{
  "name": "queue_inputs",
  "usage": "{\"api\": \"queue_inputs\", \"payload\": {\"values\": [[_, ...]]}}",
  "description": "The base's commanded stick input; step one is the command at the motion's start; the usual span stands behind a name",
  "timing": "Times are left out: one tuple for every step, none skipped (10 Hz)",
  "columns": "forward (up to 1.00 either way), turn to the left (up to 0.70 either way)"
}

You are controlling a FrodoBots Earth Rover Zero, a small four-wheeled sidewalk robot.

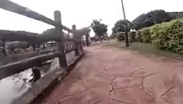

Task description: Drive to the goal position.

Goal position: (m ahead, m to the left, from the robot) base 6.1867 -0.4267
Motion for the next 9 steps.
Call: {"api": "queue_inputs", "payload": {"values": [[0.70,0.00],[0.70,0.00],[0.70,0.00],[0.70,0.00],[0.70,0.00],[0.70,0.00],[0.70,0.00],[0.70,0.00],[0.70,0.00]]}}
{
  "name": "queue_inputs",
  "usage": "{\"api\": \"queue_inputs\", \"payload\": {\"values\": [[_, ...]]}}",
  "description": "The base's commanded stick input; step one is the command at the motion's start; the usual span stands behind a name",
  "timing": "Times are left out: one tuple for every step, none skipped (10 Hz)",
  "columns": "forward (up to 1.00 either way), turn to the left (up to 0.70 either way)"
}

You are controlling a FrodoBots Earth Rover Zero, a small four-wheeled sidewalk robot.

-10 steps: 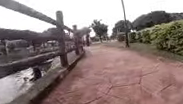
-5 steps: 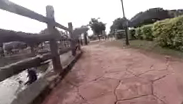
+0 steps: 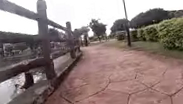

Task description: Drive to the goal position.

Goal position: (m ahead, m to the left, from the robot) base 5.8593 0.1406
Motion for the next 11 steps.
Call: {"api": "queue_inputs", "payload": {"values": [[0.70,0.00],[0.70,0.00],[0.70,0.00],[0.70,0.00],[0.70,0.00],[0.70,0.00],[0.70,0.00],[0.70,0.00],[0.70,0.00],[0.70,0.00],[0.70,0.00]]}}
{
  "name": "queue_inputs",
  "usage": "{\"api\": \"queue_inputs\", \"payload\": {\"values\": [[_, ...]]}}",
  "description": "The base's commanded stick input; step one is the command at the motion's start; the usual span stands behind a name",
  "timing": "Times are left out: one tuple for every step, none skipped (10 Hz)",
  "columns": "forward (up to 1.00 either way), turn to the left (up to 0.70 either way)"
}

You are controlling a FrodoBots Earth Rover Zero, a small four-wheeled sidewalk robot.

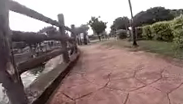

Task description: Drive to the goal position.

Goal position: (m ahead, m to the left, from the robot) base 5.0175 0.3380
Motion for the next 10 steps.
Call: {"api": "queue_inputs", "payload": {"values": [[0.70,-0.10],[0.70,-0.35],[0.70,-0.35],[0.70,-0.35],[0.70,-0.31],[0.70,0.00],[0.70,0.00],[0.70,0.00],[0.70,0.00],[0.70,0.00]]}}
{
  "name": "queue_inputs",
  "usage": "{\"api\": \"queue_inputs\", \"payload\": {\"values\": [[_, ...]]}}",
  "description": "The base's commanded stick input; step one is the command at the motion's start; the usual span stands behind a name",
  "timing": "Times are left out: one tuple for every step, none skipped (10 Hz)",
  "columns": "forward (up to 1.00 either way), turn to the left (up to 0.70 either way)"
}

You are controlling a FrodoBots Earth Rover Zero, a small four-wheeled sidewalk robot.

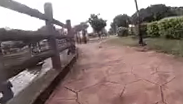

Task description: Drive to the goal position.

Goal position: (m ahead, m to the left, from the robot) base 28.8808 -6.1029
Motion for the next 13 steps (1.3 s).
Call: {"api": "queue_inputs", "payload": {"values": [[0.70,0.00],[0.70,0.00],[0.70,0.00],[0.70,0.00],[0.70,0.00],[0.70,0.00],[0.70,0.00],[0.70,0.00],[0.70,0.00],[0.70,0.00],[0.70,0.00],[0.70,0.00],[0.70,0.00]]}}
